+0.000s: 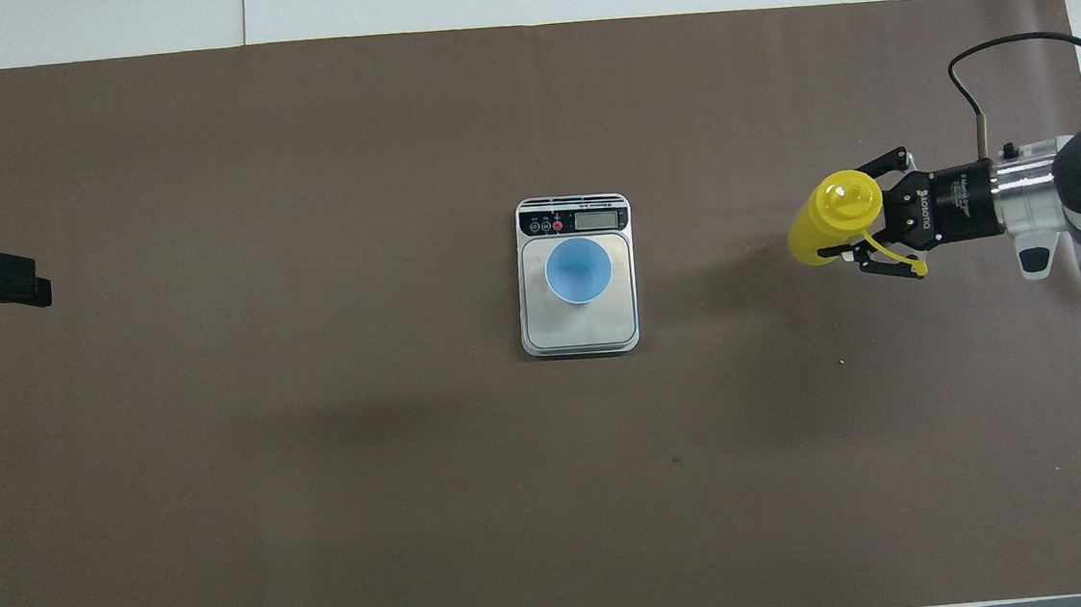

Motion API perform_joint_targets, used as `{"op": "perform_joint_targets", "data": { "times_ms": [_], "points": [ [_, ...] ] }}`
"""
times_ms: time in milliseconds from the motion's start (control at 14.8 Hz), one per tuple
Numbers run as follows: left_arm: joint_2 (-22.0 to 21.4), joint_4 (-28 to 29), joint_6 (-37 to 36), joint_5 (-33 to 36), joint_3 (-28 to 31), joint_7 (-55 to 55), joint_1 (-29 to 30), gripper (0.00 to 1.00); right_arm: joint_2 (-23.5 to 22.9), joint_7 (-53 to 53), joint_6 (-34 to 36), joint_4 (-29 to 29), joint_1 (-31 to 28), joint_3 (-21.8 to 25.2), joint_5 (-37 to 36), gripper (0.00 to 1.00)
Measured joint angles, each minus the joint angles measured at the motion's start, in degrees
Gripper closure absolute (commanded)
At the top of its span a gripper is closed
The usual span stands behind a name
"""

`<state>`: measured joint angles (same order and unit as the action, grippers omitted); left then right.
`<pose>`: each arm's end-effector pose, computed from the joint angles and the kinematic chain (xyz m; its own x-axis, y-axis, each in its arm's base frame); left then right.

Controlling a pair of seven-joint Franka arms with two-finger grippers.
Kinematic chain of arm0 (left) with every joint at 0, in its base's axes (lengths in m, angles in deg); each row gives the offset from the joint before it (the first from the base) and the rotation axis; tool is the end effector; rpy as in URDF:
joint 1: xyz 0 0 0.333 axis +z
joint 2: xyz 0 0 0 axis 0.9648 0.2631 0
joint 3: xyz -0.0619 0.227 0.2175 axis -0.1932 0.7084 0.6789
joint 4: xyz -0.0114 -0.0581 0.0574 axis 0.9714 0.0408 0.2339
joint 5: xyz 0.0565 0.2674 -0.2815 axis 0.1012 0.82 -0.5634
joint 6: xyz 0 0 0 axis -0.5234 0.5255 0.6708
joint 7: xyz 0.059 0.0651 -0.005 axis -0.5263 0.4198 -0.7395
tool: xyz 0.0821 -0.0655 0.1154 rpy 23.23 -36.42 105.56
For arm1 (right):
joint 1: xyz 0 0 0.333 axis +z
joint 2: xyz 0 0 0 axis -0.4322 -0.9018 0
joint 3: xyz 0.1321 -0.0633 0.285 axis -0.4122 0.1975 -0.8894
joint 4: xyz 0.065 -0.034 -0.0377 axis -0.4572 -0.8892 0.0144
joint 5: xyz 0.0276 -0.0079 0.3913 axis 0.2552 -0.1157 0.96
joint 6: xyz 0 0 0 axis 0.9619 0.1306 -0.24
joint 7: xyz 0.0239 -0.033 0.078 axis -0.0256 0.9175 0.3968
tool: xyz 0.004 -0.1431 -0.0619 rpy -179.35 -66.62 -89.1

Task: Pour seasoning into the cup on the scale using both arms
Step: 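Lift the yellow bottle with the right gripper toward the cup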

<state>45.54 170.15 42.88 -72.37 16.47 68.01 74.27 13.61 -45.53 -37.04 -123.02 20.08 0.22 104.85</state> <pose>0.5393 -0.0292 0.5892 0.9996 -0.0235 -0.0164 -0.0231 -0.9994 0.0271 0.5909 0.0079 0.3264 -0.0425 -0.7154 -0.6974 -0.9986 0.0527 0.0067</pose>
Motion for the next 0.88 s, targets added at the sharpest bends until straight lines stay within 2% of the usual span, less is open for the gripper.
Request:
{"op": "perform_joint_targets", "data": {
  "times_ms": [203,338,880],
  "points": [
    [0.8,-0.7,-1.0,0.0,-0.1,-0.1,0.0,0.0,1.4,-10.8,-8.0,0.0,8.8,-0.1,-8.6,1.0],
    [0.8,0.3,-1.2,0.0,-0.2,-0.1,0.0,0.0,1.4,-16.3,-11.1,0.2,12.6,-0.1,-14.8,1.0],
    [0.5,1.3,-1.5,0.0,-0.4,-0.1,0.0,0.0,0.8,-29.8,-11.8,4.9,20.1,-0.1,-37.4,1.0]
  ]
}}
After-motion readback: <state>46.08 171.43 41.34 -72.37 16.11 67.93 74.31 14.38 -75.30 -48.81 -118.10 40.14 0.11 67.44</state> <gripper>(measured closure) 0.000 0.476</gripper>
